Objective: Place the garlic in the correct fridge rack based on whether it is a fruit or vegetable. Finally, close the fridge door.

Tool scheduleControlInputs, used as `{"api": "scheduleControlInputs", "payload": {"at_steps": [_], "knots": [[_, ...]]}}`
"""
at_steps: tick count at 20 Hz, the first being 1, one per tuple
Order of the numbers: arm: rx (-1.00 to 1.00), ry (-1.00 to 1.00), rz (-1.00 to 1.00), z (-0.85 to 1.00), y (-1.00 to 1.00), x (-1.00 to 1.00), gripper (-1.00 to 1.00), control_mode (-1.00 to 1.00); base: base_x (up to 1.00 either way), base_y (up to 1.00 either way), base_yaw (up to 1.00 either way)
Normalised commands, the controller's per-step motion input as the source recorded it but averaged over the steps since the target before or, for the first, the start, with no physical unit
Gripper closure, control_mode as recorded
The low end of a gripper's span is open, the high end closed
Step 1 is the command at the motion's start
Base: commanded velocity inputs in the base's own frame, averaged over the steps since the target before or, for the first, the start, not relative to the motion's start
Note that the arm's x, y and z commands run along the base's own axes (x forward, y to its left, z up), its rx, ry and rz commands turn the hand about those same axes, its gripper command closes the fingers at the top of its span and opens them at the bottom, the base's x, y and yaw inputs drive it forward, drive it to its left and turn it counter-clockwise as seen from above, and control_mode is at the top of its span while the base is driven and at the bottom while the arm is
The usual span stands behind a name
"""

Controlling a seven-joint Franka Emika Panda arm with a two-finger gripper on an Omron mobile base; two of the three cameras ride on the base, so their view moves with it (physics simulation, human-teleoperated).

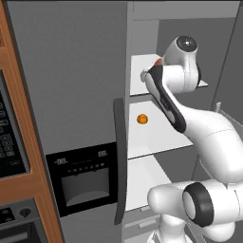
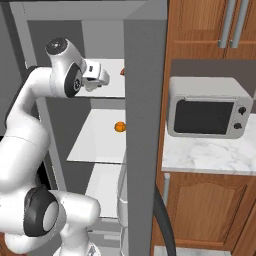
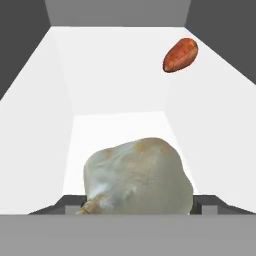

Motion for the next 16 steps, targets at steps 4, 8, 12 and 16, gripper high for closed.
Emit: {"api": "scheduleControlInputs", "payload": {"at_steps": [4,8,12,16], "knots": [[0.00,0.00,0.00,-0.25,-0.05,0.91,1.00,-1.00,0.00,0.00,0.00],[0.00,0.00,0.00,-0.28,-0.30,0.73,1.00,-1.00,0.00,0.00,0.00],[0.00,0.00,0.00,-0.24,-0.12,0.62,1.00,-1.00,0.00,0.00,0.00],[0.00,0.00,0.00,-0.49,-0.01,0.43,-1.00,-1.00,0.00,0.00,0.00]]}}
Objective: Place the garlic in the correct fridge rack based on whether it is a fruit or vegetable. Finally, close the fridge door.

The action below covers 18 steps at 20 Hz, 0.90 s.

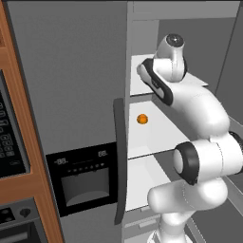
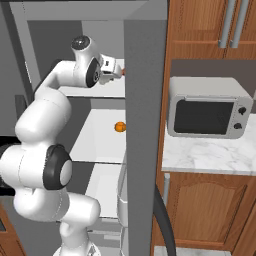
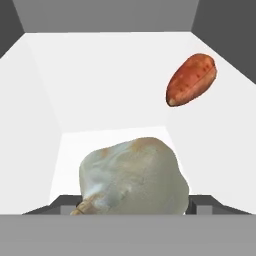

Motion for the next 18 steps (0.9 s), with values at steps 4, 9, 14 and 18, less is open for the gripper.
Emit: {"api": "scheduleControlInputs", "payload": {"at_steps": [4,9,14,18], "knots": [[0.01,-0.10,0.00,-0.30,0.00,0.08,-1.00,-1.00,0.00,0.00,0.00],[0.01,-0.14,0.00,-0.02,-0.02,-0.18,-1.00,-1.00,0.00,0.00,0.00],[0.00,-0.05,0.00,0.08,0.00,-0.43,-1.00,-1.00,0.00,0.00,0.00],[0.00,-0.03,0.00,0.25,0.00,-0.70,-1.00,-1.00,0.00,0.00,0.00]]}}
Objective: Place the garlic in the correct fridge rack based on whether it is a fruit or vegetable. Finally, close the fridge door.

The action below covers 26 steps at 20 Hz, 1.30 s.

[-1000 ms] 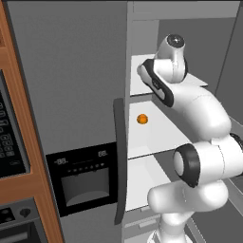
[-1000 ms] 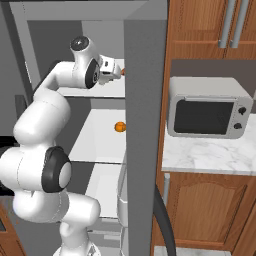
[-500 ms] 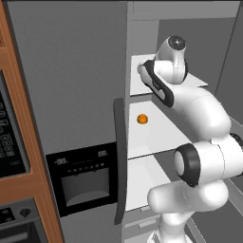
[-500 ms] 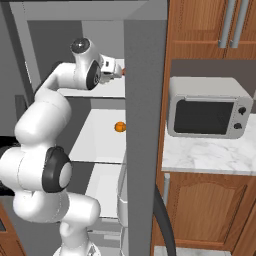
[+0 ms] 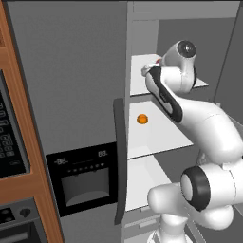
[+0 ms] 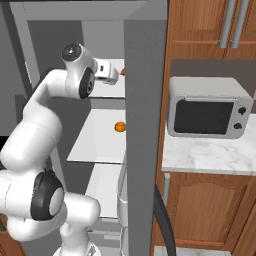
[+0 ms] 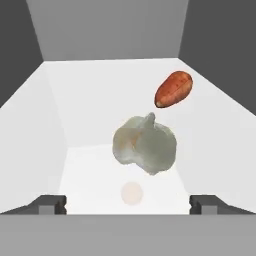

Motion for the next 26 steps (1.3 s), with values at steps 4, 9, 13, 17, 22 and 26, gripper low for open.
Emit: {"api": "scheduleControlInputs", "payload": {"at_steps": [4,9,13,17,22,26], "knots": [[0.00,-0.05,-0.08,0.18,0.00,-1.00,-1.00,-1.00,0.00,0.00,0.00],[0.03,-0.01,-0.15,0.08,0.00,-1.00,-1.00,-1.00,0.00,0.00,0.00],[0.05,0.00,-0.11,-0.01,0.00,-1.00,-1.00,-1.00,0.00,0.00,0.00],[0.03,0.02,-0.05,-0.18,0.09,-0.95,-1.00,-1.00,0.00,0.00,0.00],[0.01,0.14,0.00,-0.09,0.26,-0.49,-1.00,-1.00,0.00,0.00,0.00],[0.02,0.06,0.00,-0.04,0.06,-0.61,-1.00,1.00,-0.25,0.05,0.00]]}}
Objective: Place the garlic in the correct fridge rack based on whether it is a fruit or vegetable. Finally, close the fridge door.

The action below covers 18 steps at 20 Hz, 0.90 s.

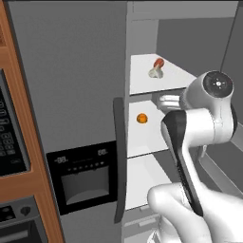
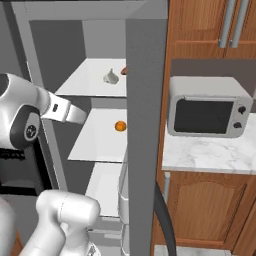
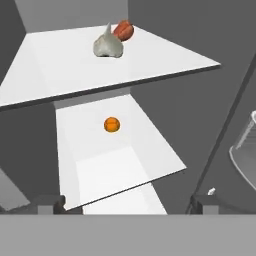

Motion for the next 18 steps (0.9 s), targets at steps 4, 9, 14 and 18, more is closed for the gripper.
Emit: {"api": "scheduleControlInputs", "payload": {"at_steps": [4,9,14,18], "knots": [[0.00,0.00,0.00,0.00,0.00,0.00,-1.00,1.00,-1.00,0.26,0.00],[0.00,0.00,0.00,0.00,0.00,0.00,-1.00,1.00,-1.00,0.09,0.00],[0.00,0.00,0.00,0.00,0.00,0.00,-1.00,1.00,-1.00,-0.09,0.00],[0.00,0.00,0.00,0.00,0.00,0.00,-1.00,1.00,-1.00,-0.34,0.06]]}}
